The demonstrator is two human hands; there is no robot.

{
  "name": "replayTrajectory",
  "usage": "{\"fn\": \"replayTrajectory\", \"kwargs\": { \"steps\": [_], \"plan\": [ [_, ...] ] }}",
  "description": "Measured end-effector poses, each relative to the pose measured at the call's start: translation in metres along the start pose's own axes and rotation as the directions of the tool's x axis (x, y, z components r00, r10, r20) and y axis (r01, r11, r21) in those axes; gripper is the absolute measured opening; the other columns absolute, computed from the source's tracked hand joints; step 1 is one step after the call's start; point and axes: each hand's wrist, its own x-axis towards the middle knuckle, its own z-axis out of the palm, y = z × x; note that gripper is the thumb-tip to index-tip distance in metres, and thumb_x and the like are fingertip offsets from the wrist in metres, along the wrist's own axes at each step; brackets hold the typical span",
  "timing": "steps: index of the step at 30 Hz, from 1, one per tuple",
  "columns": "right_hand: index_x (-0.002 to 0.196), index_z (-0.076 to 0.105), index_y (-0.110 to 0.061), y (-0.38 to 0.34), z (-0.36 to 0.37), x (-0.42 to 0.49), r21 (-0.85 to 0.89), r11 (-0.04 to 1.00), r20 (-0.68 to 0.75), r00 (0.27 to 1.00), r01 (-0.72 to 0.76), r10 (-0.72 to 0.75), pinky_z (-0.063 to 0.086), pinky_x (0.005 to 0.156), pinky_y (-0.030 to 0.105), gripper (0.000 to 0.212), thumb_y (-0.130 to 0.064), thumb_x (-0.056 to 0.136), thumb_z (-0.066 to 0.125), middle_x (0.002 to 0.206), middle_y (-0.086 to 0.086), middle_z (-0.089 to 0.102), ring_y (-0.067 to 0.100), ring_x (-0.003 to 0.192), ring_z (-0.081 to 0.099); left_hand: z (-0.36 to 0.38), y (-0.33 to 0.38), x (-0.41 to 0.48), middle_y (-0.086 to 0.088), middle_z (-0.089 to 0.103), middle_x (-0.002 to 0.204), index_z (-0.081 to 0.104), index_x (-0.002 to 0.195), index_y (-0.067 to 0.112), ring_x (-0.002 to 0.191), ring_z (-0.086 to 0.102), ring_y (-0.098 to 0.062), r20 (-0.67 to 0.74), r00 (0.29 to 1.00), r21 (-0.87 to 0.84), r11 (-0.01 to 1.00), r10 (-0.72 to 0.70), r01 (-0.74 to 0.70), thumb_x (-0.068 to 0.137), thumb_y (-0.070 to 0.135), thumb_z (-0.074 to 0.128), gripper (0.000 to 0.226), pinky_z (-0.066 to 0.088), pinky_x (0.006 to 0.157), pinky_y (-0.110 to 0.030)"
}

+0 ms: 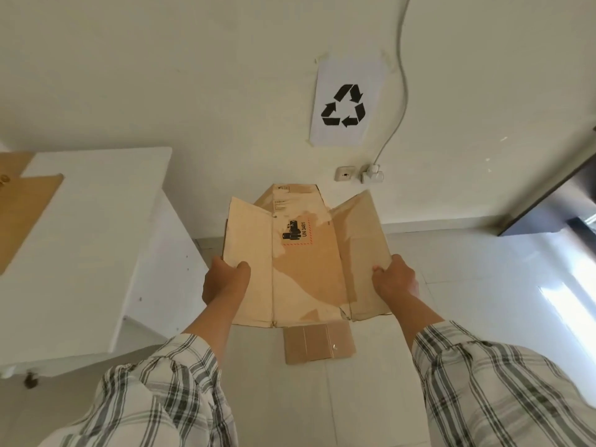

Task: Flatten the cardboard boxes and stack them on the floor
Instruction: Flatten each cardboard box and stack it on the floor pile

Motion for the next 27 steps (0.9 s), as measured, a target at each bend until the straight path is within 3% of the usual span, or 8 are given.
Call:
{"fn": "replayTrajectory", "kwargs": {
  "steps": [5, 9, 12, 18, 21, 24, 27],
  "plan": [
    [0.125, 0.049, -0.009, 0.043, 0.046, 0.089, -0.053, 0.998, 0.033, 0.999, 0.027, -0.025, 0.046, 0.082, 0.040, 0.030, -0.026, 0.099, 0.051, 0.119, 0.016, 0.062, 0.037, 0.108, 0.060, 0.106, -0.012, 0.036, -0.006, 0.055, 0.099, 0.045, 0.128, 0.008, 0.084, 0.057, -0.028, 0.021, 0.999, 0.063, 0.998, -0.029, 0.028, 0.082, 0.013, 0.055, 0.048, 0.050, 0.071, -0.037],
    [0.126, 0.048, -0.008, 0.093, 0.114, 0.159, -0.061, 0.997, 0.035, 0.999, 0.036, -0.034, 0.042, 0.077, 0.036, 0.032, -0.022, 0.097, 0.049, 0.118, 0.017, 0.061, 0.038, 0.107, 0.059, 0.208, -0.053, 0.075, -0.010, 0.061, 0.113, 0.039, 0.136, 0.011, 0.093, 0.061, -0.032, 0.037, 0.998, 0.065, 0.997, -0.041, 0.039, 0.082, 0.012, 0.054, 0.056, 0.054, 0.077, -0.042],
    [0.123, 0.048, -0.006, 0.135, 0.173, 0.204, -0.048, 0.998, 0.026, 0.999, 0.046, -0.044, 0.040, 0.075, 0.035, 0.032, -0.023, 0.096, 0.047, 0.117, 0.018, 0.061, 0.038, 0.103, 0.058, 0.281, -0.093, 0.111, -0.011, 0.061, 0.115, 0.041, 0.132, 0.010, 0.095, 0.061, -0.033, 0.032, 0.999, 0.066, 0.997, -0.038, 0.036, 0.084, 0.011, 0.053, 0.049, 0.054, 0.078, -0.043],
    [0.119, 0.046, -0.005, 0.233, 0.308, 0.269, -0.069, 0.997, 0.073, 0.997, 0.024, -0.019, 0.043, 0.074, 0.037, 0.026, -0.018, 0.096, 0.045, 0.115, 0.019, 0.061, 0.035, 0.096, 0.056, 0.411, -0.196, 0.168, -0.012, 0.060, 0.112, 0.041, 0.125, 0.008, 0.085, 0.056, -0.029, 0.082, 0.996, 0.101, 0.995, -0.034, 0.026, 0.087, 0.007, 0.052, 0.040, 0.044, 0.065, -0.035],
    [0.115, 0.045, -0.007, 0.274, 0.365, 0.289, -0.079, 0.997, 0.109, 0.994, 0.000, 0.009, 0.050, 0.079, 0.041, 0.023, -0.017, 0.095, 0.046, 0.113, 0.018, 0.062, 0.036, 0.097, 0.059, 0.457, -0.241, 0.186, -0.014, 0.060, 0.112, 0.035, 0.130, 0.008, 0.084, 0.057, -0.029, 0.122, 0.992, 0.126, 0.992, -0.011, -0.005, 0.086, 0.003, 0.051, 0.047, 0.044, 0.065, -0.034],
    [0.117, 0.045, -0.007, 0.300, 0.410, 0.304, -0.098, 0.995, 0.159, 0.987, -0.013, 0.029, 0.051, 0.078, 0.041, 0.023, -0.014, 0.095, 0.047, 0.114, 0.018, 0.061, 0.035, 0.099, 0.060, 0.489, -0.273, 0.201, -0.007, 0.058, 0.096, 0.018, 0.142, 0.023, 0.069, 0.055, -0.023, 0.154, 0.986, 0.144, 0.986, 0.067, -0.090, 0.082, -0.006, 0.051, 0.074, 0.038, 0.051, -0.028],
    [0.124, 0.045, -0.009, 0.317, 0.441, 0.316, -0.105, 0.994, 0.149, 0.988, -0.012, 0.027, 0.054, 0.073, 0.039, 0.031, -0.007, 0.093, 0.048, 0.111, 0.014, 0.062, 0.032, 0.094, 0.062, 0.508, -0.293, 0.214, -0.011, 0.053, 0.100, 0.034, 0.126, 0.029, 0.072, 0.053, -0.024, 0.199, 0.976, 0.256, 0.957, 0.086, -0.136, 0.081, -0.004, 0.051, 0.058, 0.037, 0.051, -0.028]
  ]
}}
